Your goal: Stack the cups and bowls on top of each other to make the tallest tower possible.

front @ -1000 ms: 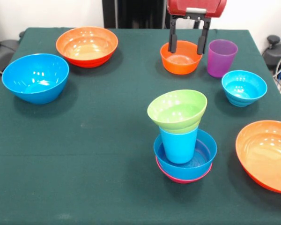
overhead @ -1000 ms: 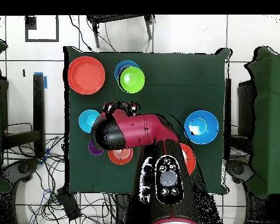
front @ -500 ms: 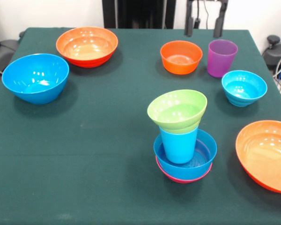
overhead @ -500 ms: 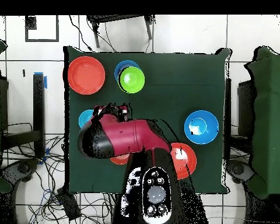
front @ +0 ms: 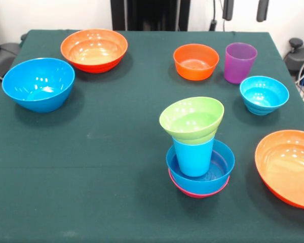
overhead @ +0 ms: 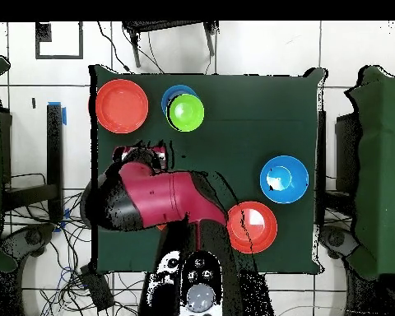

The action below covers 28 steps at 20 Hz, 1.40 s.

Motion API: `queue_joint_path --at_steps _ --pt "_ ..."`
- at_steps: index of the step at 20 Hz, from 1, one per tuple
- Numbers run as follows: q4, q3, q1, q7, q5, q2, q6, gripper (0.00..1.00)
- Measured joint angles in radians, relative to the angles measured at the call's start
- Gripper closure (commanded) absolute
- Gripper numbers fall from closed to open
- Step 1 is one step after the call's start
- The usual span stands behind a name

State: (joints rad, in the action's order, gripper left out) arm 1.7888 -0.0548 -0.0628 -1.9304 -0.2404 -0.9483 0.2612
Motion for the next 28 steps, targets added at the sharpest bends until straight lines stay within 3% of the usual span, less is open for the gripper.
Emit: queue_joint_path --at_steps 9,28 --pt "0.000 0.042 0.036 0.000 0.002 0.024 -0.001 0.00" --pt "-0.001 0.083 0.050 0.000 0.002 0.101 -0.035 0.00"
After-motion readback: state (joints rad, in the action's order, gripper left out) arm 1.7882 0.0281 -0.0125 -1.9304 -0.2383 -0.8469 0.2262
